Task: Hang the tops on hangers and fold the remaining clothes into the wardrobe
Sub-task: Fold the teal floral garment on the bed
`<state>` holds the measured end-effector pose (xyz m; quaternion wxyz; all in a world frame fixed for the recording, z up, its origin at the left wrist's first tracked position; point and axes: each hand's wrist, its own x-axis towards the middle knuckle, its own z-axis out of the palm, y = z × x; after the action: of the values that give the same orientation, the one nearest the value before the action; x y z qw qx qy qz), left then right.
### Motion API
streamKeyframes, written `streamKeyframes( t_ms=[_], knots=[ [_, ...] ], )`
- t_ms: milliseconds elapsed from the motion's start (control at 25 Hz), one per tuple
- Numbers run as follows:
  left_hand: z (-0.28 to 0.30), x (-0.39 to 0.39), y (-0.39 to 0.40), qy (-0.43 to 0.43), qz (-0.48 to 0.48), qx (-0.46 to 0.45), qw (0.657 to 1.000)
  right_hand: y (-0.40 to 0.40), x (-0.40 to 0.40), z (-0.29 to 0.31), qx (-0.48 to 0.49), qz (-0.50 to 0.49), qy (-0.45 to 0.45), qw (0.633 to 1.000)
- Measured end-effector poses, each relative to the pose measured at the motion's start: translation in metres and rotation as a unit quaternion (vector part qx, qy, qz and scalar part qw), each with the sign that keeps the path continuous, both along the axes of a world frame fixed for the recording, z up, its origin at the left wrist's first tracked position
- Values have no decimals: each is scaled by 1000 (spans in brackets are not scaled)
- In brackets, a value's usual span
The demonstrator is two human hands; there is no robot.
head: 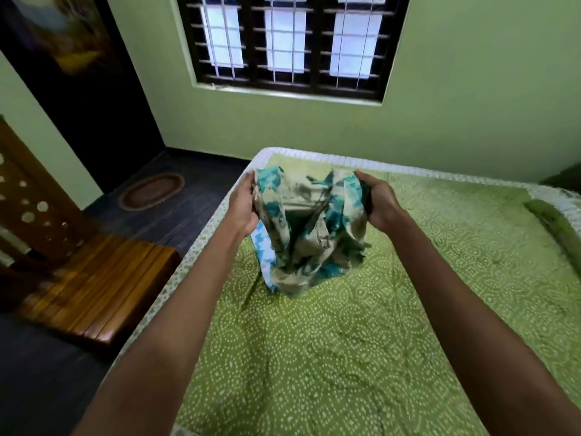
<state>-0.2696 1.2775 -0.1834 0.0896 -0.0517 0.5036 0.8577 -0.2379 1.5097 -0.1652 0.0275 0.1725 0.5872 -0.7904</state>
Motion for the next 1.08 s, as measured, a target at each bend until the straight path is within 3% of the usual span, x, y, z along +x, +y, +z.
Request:
streamKeyframes(
  t_ms=[40, 80, 160, 200, 240, 320, 360, 440, 560, 680, 760, 920, 1080],
  knots=[
    [11, -1, -4, 14, -8, 15, 1000, 10, -3, 5, 61, 18, -7, 998],
    [24, 3, -4, 28, -18, 18, 999, 16, -4, 9, 184, 50, -21, 982],
    [44, 9, 2, 45, -45, 11, 998, 12, 0, 11, 435, 83, -43, 895],
    [50, 8, 8, 52, -58, 12, 997, 1, 5, 12, 487, 47, 0, 872],
    [56, 10, 16, 55, -63, 17, 996, -14, 14, 13, 446, 26, 68, 892],
    [62, 12, 30, 60, -75, 25, 995, -44, 37, 11, 223, 73, 164, 958],
    [62, 13, 34, 63, -74, 16, 995, -59, 47, 7, 168, 134, 166, 962],
    [66, 17, 39, 77, -76, 7, 994, -78, 54, -5, 175, 198, 148, 953],
    [80, 12, 23, 121, -77, 32, 989, -82, 46, 5, 95, 146, 110, 979],
    [64, 8, 5, 133, -49, 45, 989, -75, 33, 36, -56, 200, 60, 976],
    [25, 22, 8, 49, -90, -2, 995, -73, 22, 50, -161, 216, 64, 961],
    [-44, 62, 25, -153, -162, -105, 969, -79, 8, 61, -259, 220, 74, 938],
    [-43, 76, 29, -206, -217, -142, 944, -73, 1, 62, -302, 234, 81, 921]
  ],
)
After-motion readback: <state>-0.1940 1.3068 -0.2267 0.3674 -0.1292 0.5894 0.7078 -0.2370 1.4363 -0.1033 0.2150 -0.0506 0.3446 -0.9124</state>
